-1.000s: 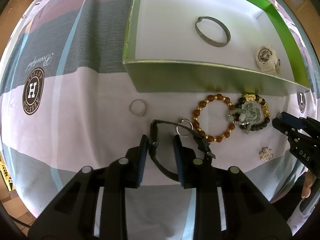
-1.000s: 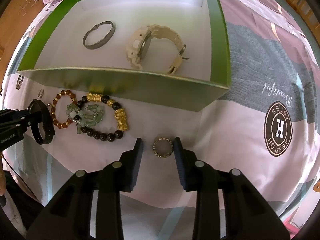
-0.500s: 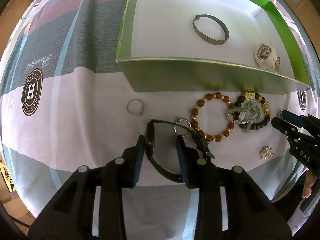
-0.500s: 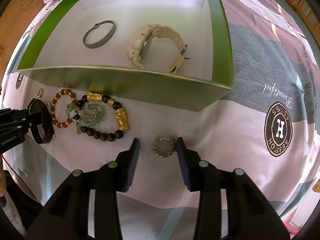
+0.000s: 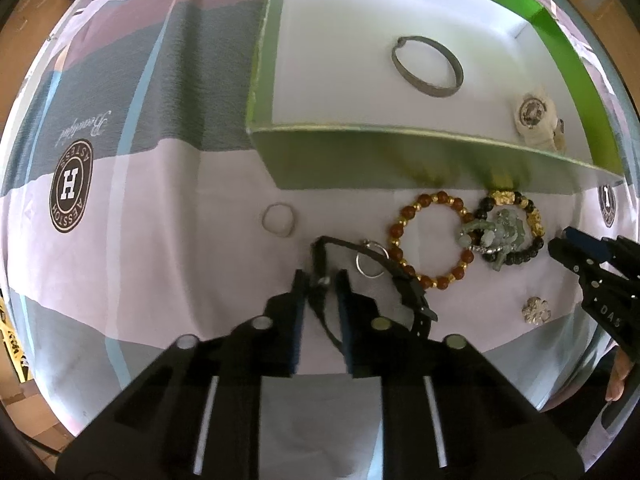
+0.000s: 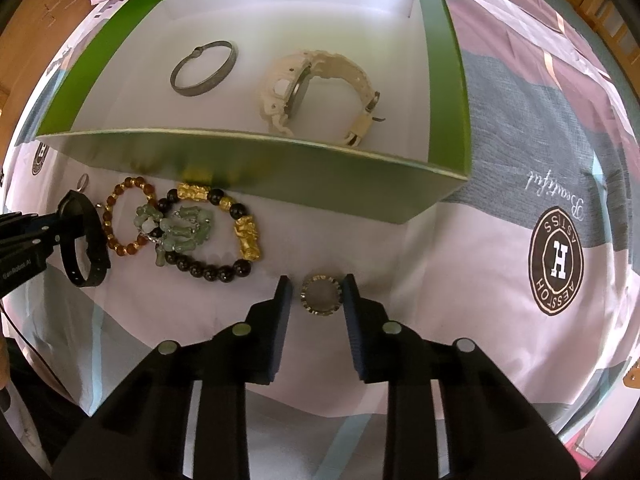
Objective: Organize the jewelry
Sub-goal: 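Grasp the black strap watch with the left tool while the right tool grasps the small silver ring, then carry the black watch and silver ring into the box and release both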
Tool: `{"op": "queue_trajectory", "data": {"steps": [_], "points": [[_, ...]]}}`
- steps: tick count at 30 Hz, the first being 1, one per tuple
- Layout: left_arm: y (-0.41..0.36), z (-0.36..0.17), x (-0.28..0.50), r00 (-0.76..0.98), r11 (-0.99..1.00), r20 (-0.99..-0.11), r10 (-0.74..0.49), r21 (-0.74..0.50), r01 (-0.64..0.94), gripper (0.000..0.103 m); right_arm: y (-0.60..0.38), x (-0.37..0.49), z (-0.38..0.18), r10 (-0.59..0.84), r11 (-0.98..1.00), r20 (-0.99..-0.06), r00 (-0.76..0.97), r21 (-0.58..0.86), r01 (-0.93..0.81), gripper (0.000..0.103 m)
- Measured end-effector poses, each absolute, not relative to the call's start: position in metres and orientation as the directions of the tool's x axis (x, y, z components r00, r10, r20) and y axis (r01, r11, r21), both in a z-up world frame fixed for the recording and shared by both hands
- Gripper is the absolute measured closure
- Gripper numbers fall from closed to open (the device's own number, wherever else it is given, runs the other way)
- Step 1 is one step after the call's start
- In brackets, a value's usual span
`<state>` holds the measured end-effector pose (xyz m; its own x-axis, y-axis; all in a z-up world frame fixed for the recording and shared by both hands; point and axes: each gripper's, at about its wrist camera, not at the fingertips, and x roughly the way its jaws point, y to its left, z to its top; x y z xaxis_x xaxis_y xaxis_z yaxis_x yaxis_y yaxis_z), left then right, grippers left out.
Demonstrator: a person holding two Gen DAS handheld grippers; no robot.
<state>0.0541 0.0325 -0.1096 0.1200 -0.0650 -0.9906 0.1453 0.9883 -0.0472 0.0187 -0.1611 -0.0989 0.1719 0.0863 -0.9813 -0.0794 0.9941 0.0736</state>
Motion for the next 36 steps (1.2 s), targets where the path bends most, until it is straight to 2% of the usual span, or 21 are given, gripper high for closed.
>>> {"op": "queue_trajectory", "data": {"steps": [3,16,25,32,36], "points": [[0.033,-0.107,0.054,0.127,0.988,-0.989,-0.075,-0.057,0.142,0.091,-0.160,0.018,-0.097,0.093,0.993,-0.980,0.176,0.079,-0.083,0.082],[0.024,-0.091,0.048,0.165,0.983,-0.981,-0.104,-0.076,0.167,0.091,-0.157,0.015,-0.078,0.138,0.988,-0.970,0.200,0.120,-0.099,0.082],[0.023,-0.053,0.037,0.207,0.976,-0.968,-0.144,-0.104,0.193,0.091,-0.171,0.011,-0.057,0.175,0.981,-0.957,0.231,0.149,-0.123,0.082],[0.016,-0.015,0.029,0.309,0.964,-0.927,-0.211,-0.146,0.220,0.091,-0.175,-0.007,-0.002,0.297,0.950,-0.872,0.388,0.230,-0.210,0.082],[0.022,0.005,0.034,0.376,0.960,-0.891,-0.254,-0.186,0.208,0.091,-0.180,-0.003,0.009,0.315,0.948,-0.831,0.458,0.257,-0.185,0.082]]}}
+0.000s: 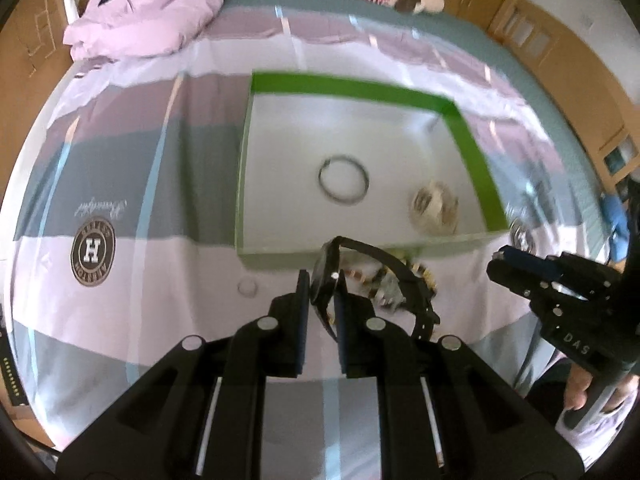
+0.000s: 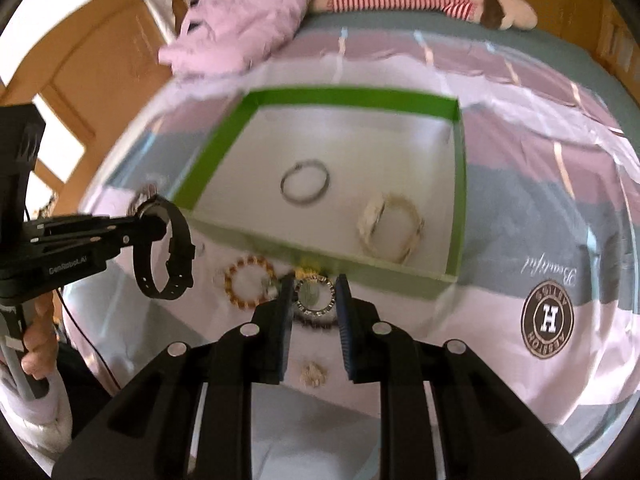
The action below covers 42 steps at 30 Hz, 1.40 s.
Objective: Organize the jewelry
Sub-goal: 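Carry the black watch and silver ring into the box and release both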
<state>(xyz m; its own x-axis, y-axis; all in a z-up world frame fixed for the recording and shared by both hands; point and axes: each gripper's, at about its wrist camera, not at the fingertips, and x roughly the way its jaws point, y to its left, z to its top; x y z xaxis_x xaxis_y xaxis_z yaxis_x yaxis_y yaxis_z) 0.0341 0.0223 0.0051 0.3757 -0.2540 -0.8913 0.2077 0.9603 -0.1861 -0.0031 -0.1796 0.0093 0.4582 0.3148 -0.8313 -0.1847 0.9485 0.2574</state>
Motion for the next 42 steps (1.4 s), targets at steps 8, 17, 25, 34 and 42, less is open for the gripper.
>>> {"op": "queue_trajectory", "data": {"steps": [8,17,25,34,42], "points": [[0.027,0.005,0.072,0.421,0.973,-0.878,-0.229,-0.192,0.129,0.091,-0.172,0.032,0.003,0.265,0.964,-0.820,0.507,0.236,-0.124,0.082],[0.031,-0.027,0.106,0.369,0.964,-0.890,-0.266,-0.256,0.077,0.083,-0.159,0.065,-0.030,0.228,0.974,-0.851,0.472,0.196,-0.116,0.075],[0.028,-0.009,0.090,0.397,0.967,-0.881,-0.255,-0.232,0.107,0.071,-0.158,0.045,-0.009,0.326,0.946,-0.824,0.465,0.284,-0.160,0.060],[0.025,-0.037,0.054,0.231,0.963,-0.942,-0.244,-0.206,0.175,0.074,-0.132,0.022,-0.055,0.284,0.948,-0.932,0.225,0.239,-0.208,0.068],[0.015,-0.073,0.059,0.167,0.971,-0.966,-0.196,-0.168,0.169,0.074,-0.131,0.029,-0.089,0.112,0.982,-0.977,0.181,0.081,-0.168,0.068]]}}
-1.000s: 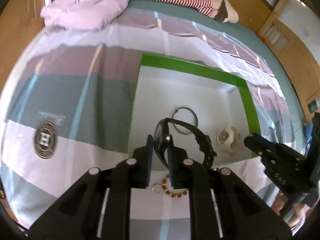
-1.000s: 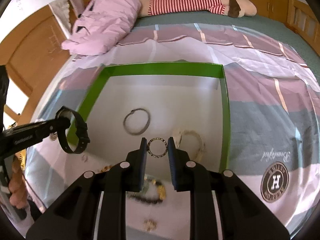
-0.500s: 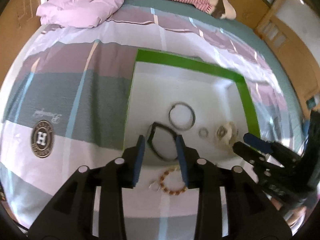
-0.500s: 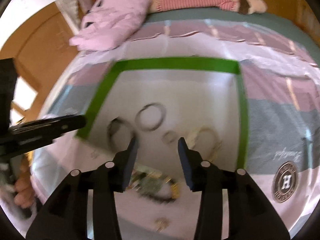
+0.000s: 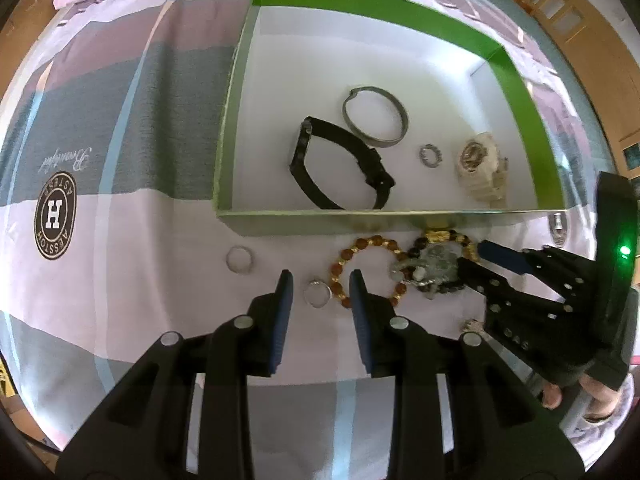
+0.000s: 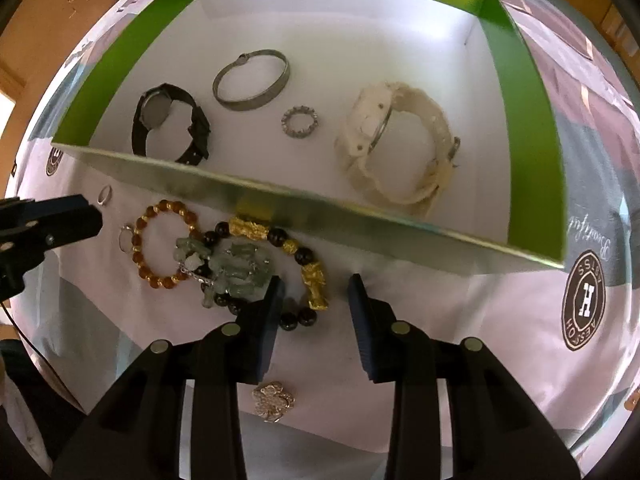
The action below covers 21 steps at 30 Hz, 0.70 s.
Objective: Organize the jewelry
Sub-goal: 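Carry the black watch and silver ring into the box and release both, then grasp the amber bead bracelet with the left tool while the right tool grasps the jade pendant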
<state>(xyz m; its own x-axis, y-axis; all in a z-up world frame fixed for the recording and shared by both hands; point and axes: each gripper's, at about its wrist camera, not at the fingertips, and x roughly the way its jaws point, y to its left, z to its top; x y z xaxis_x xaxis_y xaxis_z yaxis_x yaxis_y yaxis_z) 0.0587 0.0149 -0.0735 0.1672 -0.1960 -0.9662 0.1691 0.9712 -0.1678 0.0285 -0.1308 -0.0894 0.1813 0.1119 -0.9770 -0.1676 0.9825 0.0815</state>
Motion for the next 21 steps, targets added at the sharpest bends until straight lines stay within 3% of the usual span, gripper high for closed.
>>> {"op": "queue_trajectory", "data": {"steps": [2,4,11,17,21], "points": [[0.013,-0.078,0.059,0.158,0.971,-0.969,-0.191,-0.163,0.173,0.074,-0.125,0.023,-0.088,0.132,0.973,-0.981,0.145,0.101,-0.206,0.088],[0.011,-0.080,0.060,0.153,0.970,-0.970,-0.189,-0.160,0.182,0.074,-0.116,0.016,-0.086,0.145,0.959,-0.983,0.111,0.112,-0.259,0.093],[-0.001,-0.086,0.061,0.163,0.966,-0.968,-0.192,-0.158,0.204,0.064,-0.126,0.003,-0.065,0.183,0.951,-0.973,0.138,0.139,-0.276,0.093],[-0.014,-0.101,0.069,0.147,0.970,-0.976,-0.160,-0.127,0.207,0.064,-0.145,0.014,-0.074,0.107,0.979,-0.983,0.148,0.078,-0.189,0.090],[-0.017,-0.107,0.072,0.163,0.978,-0.981,-0.102,-0.069,0.198,0.089,-0.150,0.017,-0.076,0.084,0.986,-0.982,0.171,0.057,-0.157,0.075]]}}
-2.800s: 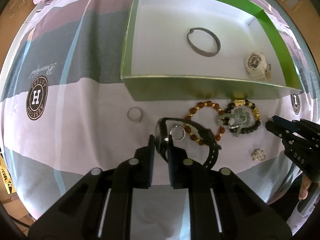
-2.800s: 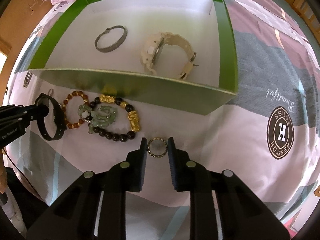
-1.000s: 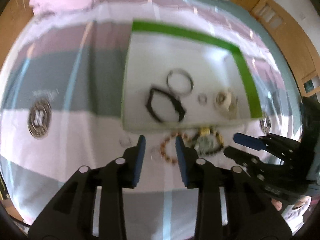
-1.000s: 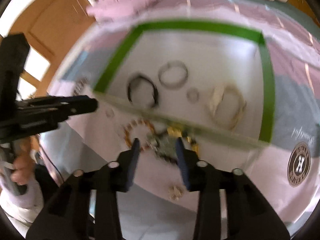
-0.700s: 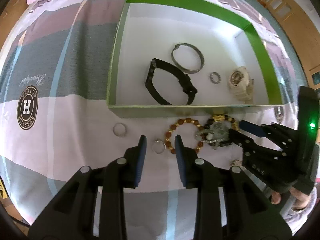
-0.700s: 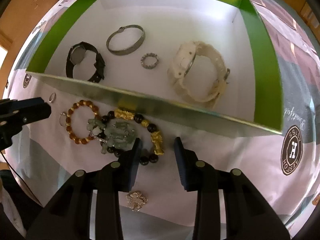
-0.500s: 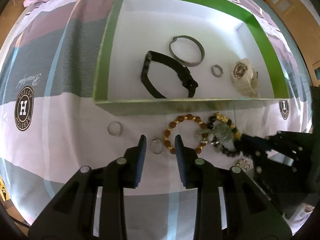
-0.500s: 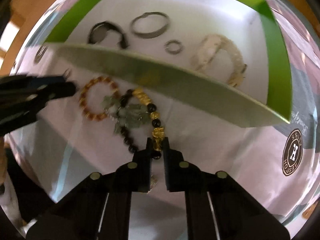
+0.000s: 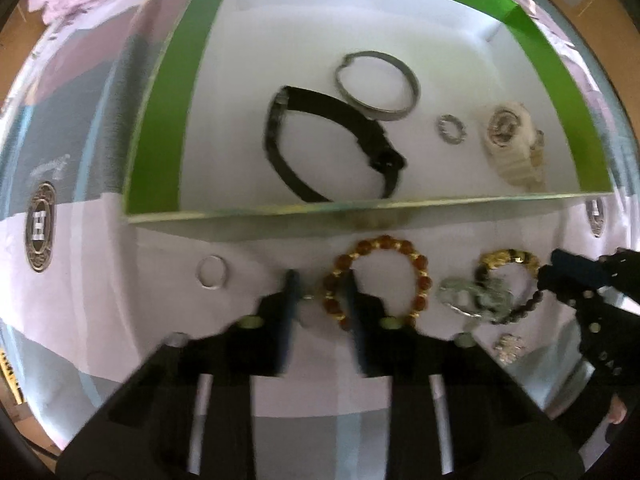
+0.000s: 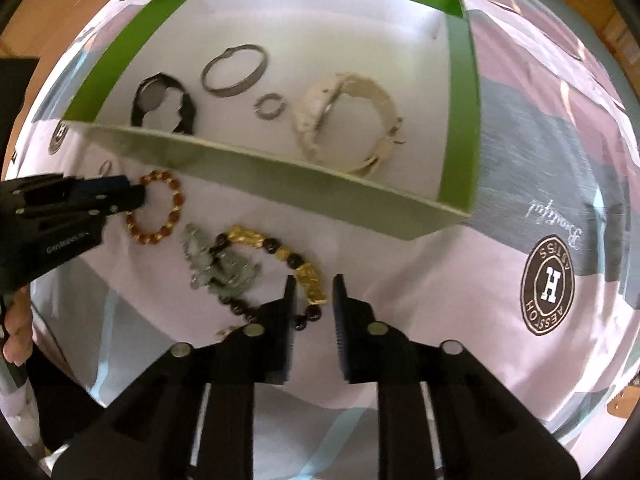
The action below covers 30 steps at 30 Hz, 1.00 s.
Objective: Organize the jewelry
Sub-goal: 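Grasp the amber bead bracelet with the left tool while the right tool grasps the jade pendant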
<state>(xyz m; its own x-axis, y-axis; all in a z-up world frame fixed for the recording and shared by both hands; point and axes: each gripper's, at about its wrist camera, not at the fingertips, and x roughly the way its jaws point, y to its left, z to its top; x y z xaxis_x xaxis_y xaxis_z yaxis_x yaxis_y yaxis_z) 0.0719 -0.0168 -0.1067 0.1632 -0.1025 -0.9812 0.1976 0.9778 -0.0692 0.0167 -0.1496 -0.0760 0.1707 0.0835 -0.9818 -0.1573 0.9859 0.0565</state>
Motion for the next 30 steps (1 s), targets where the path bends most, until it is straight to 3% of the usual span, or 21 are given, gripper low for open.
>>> {"op": "queue_trajectory", "data": {"steps": [2,7,11,13,15,17,18,19,20,22,23,30], "points": [[-0.014,-0.105,0.073,0.159,0.977,-0.981,-0.111,-0.079,0.196,0.091,-0.151,0.018,-0.075,0.073,0.988,-0.980,0.187,0.045,-0.148,0.066],[0.004,-0.104,0.075,0.126,0.987,-0.991,-0.050,-0.030,0.157,0.091,-0.159,0.023,-0.080,0.099,0.989,-0.978,0.186,0.076,-0.127,0.066],[0.012,-0.098,0.075,0.119,0.987,-0.991,-0.063,-0.045,0.151,0.091,-0.163,0.022,-0.068,0.269,0.954,-0.941,0.206,0.231,-0.191,0.066],[0.010,-0.093,0.077,0.129,0.985,-0.988,-0.081,-0.059,0.163,0.091,-0.151,0.019,-0.069,0.282,0.944,-0.936,0.210,0.232,-0.236,0.065],[0.005,-0.091,0.078,0.134,0.982,-0.987,-0.091,-0.066,0.177,0.091,-0.135,0.020,-0.075,0.261,0.945,-0.943,0.207,0.206,-0.255,0.053],[0.000,-0.091,0.078,0.135,0.980,-0.987,-0.089,-0.063,0.187,0.091,-0.131,0.019,-0.091,0.253,0.944,-0.951,0.179,0.201,-0.263,0.052],[-0.002,-0.092,0.078,0.136,0.980,-0.987,-0.086,-0.060,0.190,0.089,-0.129,0.017,-0.094,0.253,0.944,-0.953,0.167,0.206,-0.258,0.054],[-0.002,-0.093,0.079,0.133,0.980,-0.987,-0.084,-0.058,0.190,0.088,-0.129,0.016,-0.096,0.244,0.946,-0.956,0.164,0.198,-0.256,0.068],[-0.002,-0.095,0.081,0.130,0.981,-0.988,-0.082,-0.057,0.187,0.088,-0.128,0.016,-0.093,0.240,0.946,-0.956,0.168,0.191,-0.263,0.073],[-0.002,-0.096,0.081,0.130,0.983,-0.988,-0.080,-0.056,0.177,0.088,-0.126,0.018,-0.083,0.271,0.934,-0.948,0.169,0.216,-0.283,0.077],[-0.002,-0.096,0.081,0.129,0.983,-0.988,-0.081,-0.058,0.171,0.087,-0.128,0.018,-0.078,0.283,0.931,-0.943,0.177,0.226,-0.285,0.089],[0.012,-0.102,0.078,0.125,0.987,-0.989,-0.083,-0.064,0.146,0.084,-0.152,0.014,-0.059,0.295,0.939,-0.930,0.220,0.240,-0.248,0.096]]}}
